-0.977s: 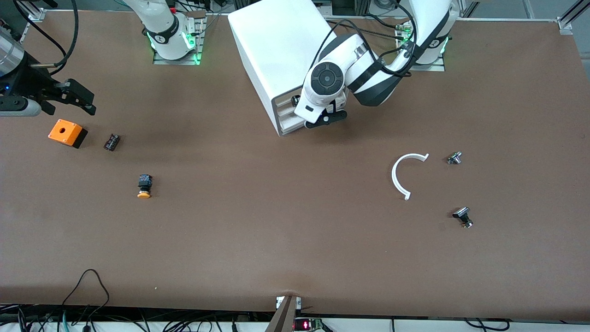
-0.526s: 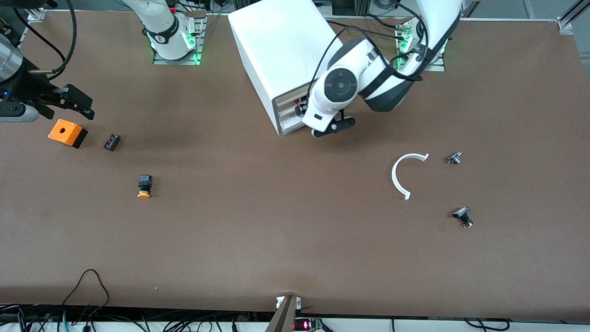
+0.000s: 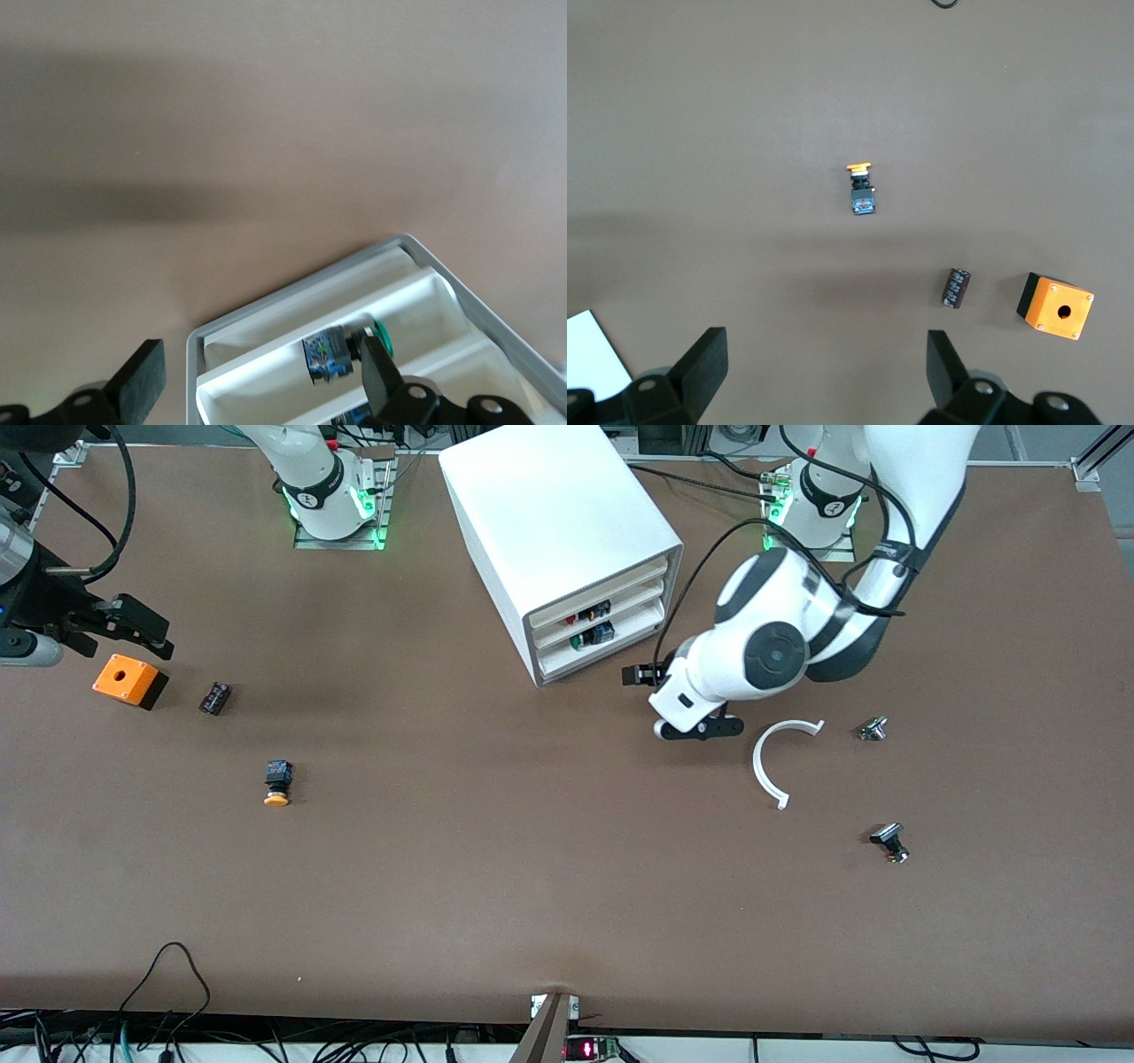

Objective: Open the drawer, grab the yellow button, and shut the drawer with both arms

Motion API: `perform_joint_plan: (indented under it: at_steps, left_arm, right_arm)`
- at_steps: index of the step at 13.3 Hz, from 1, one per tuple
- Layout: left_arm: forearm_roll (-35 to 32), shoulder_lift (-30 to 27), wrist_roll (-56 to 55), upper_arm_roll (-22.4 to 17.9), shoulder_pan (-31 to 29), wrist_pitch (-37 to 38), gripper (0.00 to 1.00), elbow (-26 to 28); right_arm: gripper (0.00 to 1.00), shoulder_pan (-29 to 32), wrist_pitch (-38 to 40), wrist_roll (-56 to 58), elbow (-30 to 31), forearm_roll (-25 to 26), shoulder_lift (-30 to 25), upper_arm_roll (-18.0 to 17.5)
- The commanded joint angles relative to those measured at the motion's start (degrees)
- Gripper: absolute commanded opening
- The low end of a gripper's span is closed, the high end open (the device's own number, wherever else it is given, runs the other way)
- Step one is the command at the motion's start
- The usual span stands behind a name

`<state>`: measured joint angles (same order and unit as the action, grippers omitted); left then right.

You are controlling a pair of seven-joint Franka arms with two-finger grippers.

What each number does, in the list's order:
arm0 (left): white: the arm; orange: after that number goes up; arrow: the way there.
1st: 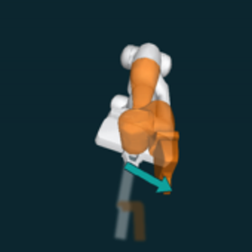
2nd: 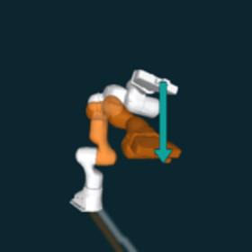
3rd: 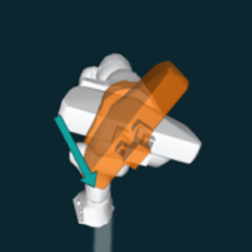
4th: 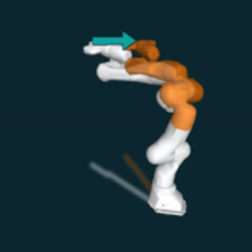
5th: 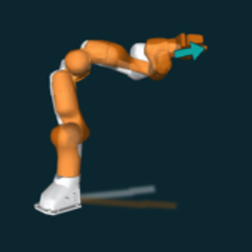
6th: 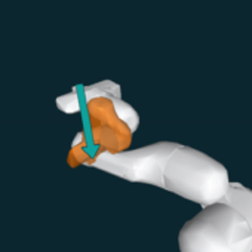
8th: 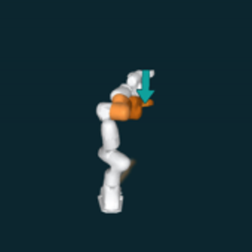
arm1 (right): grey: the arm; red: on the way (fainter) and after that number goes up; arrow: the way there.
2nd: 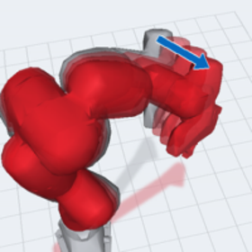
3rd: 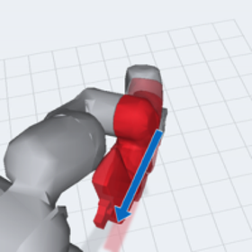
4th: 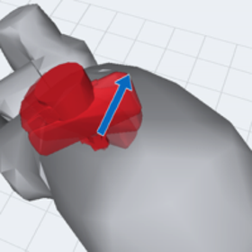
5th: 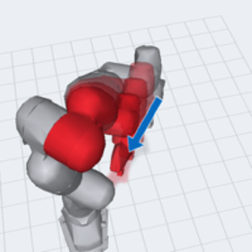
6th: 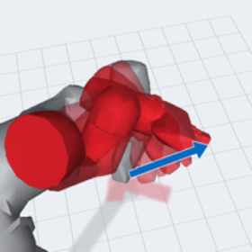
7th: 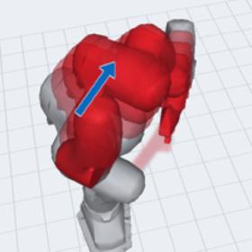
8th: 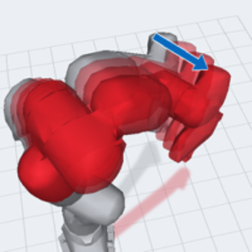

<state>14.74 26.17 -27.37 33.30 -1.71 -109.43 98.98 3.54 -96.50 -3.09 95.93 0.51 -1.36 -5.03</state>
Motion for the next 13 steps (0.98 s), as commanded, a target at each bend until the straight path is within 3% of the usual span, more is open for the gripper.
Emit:
perform_joint_plan:
  at_steps: [1,3,5,7,11,13]
  left_arm:
    - [10.62,2.74,17.04,0.62,-5.14,1.32,0.98,0.69]
    - [11.89,2.84,17.01,0.36,-5.15,1.68,0.98,0.25]
    - [9.01,2.23,17.35,-0.6,-8.12,2.03,0.98,-1.15]
    - [0.07,2.31,17.53,-0.52,-11.73,8.05,0.98,-7.89]
    - [-16.38,2.13,17.44,-0.34,-12.45,23.61,0.98,-24.06]
    - [-20.61,1.96,17.44,-0.08,-12.01,26.19,0.98,-27.43]
  right_arm:
    - [0.99,-0.91,0.52,-0.69,-0.13,0.54,-0.48,0.63]
    - [0.99,-0.91,1.04,0.19,-0.22,0.54,-0.74,0.72]
    - [0.99,-0.91,1.4,0.37,-0.31,0.63,-0.83,0.89]
    - [0.99,-0.91,1.4,0.37,-0.22,0.72,-0.92,0.9]
    - [0.99,-0.91,1.75,0.45,-0.22,0.98,-1.01,0.72]
    - [0.99,-0.91,2.01,0.54,-0.22,1.07,-1.36,0.72]
